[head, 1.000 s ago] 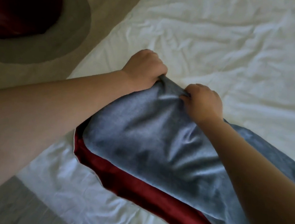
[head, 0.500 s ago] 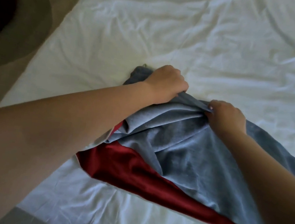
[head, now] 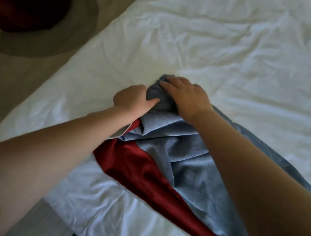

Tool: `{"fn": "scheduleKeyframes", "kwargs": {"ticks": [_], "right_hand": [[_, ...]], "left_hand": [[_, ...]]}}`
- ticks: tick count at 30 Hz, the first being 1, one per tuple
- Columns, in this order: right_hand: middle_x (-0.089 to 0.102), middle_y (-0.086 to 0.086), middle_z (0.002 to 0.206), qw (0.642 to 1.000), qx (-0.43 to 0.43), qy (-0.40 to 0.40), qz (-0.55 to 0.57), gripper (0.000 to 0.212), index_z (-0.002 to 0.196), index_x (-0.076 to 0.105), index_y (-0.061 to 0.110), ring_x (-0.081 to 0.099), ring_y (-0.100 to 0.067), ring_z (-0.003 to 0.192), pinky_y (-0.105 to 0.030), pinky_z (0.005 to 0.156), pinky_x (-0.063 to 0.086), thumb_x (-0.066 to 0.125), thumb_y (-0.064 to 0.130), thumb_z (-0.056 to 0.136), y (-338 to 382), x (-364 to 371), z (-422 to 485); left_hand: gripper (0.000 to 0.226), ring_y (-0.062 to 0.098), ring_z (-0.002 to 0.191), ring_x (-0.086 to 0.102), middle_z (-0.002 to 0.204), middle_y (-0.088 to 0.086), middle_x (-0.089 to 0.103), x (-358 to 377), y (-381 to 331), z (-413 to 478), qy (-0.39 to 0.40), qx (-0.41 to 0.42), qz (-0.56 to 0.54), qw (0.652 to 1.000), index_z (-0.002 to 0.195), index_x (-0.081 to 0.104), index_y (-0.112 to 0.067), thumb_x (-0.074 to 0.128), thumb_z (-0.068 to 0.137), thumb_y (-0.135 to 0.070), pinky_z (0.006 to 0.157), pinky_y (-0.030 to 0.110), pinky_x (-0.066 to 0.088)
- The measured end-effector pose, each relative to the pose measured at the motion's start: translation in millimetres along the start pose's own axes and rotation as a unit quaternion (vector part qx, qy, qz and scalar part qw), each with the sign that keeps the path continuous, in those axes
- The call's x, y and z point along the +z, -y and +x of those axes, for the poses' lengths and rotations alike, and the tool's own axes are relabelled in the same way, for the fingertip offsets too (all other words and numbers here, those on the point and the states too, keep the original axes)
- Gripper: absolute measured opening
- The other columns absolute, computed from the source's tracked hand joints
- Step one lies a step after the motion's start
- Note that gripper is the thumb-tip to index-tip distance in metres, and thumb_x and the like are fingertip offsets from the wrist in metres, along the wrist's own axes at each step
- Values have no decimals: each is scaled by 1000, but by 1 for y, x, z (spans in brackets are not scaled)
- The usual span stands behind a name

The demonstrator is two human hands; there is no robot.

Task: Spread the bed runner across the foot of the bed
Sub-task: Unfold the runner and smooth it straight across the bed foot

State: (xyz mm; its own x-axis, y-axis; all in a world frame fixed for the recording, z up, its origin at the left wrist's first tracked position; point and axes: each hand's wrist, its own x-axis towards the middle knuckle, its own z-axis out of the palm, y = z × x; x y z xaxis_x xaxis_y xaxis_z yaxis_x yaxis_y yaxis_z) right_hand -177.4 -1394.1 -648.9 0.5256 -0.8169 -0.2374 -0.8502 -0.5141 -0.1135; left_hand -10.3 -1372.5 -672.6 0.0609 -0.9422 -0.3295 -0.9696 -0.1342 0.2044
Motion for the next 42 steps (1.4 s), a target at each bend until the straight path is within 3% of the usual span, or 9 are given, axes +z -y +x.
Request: {"fn": "scheduleKeyframes", "kwargs": {"ticks": [3, 7, 16, 19, 22, 27, 32, 37, 42], "right_hand": [[38, -1, 145, 998, -18, 48, -33, 48, 140, 38, 23, 34, -24, 134, -42, 104, 36, 48, 20, 94, 9, 7, 9], [56, -5, 119, 995, -46, 17, -89, 28, 119, 54, 15, 53, -26, 112, -39, 94, 40, 45, 12, 93, 8, 8, 4], [62, -3, 102, 988, -99, 23, -119, 15, 103, 59, 16, 59, -26, 98, -35, 87, 43, 49, 14, 91, -16, -18, -37], [62, 0, 98, 986, -110, 32, -123, 13, 100, 58, 19, 59, -22, 95, -32, 85, 44, 58, 21, 88, -31, -24, -64], [63, 0, 99, 986, -104, 50, -122, 13, 100, 59, 19, 59, -22, 96, -32, 85, 42, 52, 26, 91, -52, -24, -95], [64, -1, 111, 983, -61, 122, -122, 21, 107, 62, 18, 57, -22, 109, -32, 86, 43, 45, 23, 94, -82, -4, -158], [65, 1, 111, 980, -23, 171, -99, 21, 108, 63, 20, 58, -21, 106, -32, 88, 47, 47, 24, 94, -96, 14, -197], [65, 5, 98, 993, 17, 98, -63, 22, 99, 64, 22, 60, -19, 92, -28, 72, 45, 50, 20, 83, -103, 5, -197], [62, 1, 98, 998, 41, -37, -27, 28, 106, 62, 20, 56, -22, 90, -29, 69, 42, 46, 23, 84, -96, -16, -169]], "left_hand": [[41, 33, 94, 62, 102, 12, 65, 11, -8, -13, -25, 7, 8, 1000, 103, 57, -8, 51, 92, -47, 65, 33, 38], [27, 31, 92, 61, 98, 10, 64, 12, -11, -20, -44, 2, -13, 999, 100, 57, -9, 54, 93, -34, 64, 33, 36], [15, 30, 77, 61, 79, 8, 63, 1, -43, -55, -102, 85, -41, 990, 81, 57, -11, 54, 89, -24, 61, 35, 42], [20, 28, 69, 60, 71, 6, 61, -1, -69, -72, -86, 120, -42, 988, 71, 48, -16, 53, 88, -24, 58, 34, 40], [22, 24, 68, 60, 70, 5, 60, 5, -99, -87, -59, 159, -37, 985, 72, 49, -15, 51, 90, -28, 60, 35, 45], [21, 25, 81, 62, 89, 7, 66, 37, -155, -118, 0, 197, 6, 980, 93, 58, -12, 44, 96, -27, 65, 34, 45], [11, 23, 84, 62, 99, 3, 59, 68, -181, -143, 34, 202, 11, 979, 97, 57, -14, 54, 94, -25, 60, 31, 40], [25, 18, 72, 61, 82, -4, 60, 59, -170, -141, -13, 190, -24, 981, 82, 55, -20, 48, 90, -43, 55, 29, 44], [28, 21, 88, 60, 90, -3, 63, 32, -144, -121, -129, 129, -43, 982, 97, 61, -21, 48, 90, -44, 66, 34, 51]]}}
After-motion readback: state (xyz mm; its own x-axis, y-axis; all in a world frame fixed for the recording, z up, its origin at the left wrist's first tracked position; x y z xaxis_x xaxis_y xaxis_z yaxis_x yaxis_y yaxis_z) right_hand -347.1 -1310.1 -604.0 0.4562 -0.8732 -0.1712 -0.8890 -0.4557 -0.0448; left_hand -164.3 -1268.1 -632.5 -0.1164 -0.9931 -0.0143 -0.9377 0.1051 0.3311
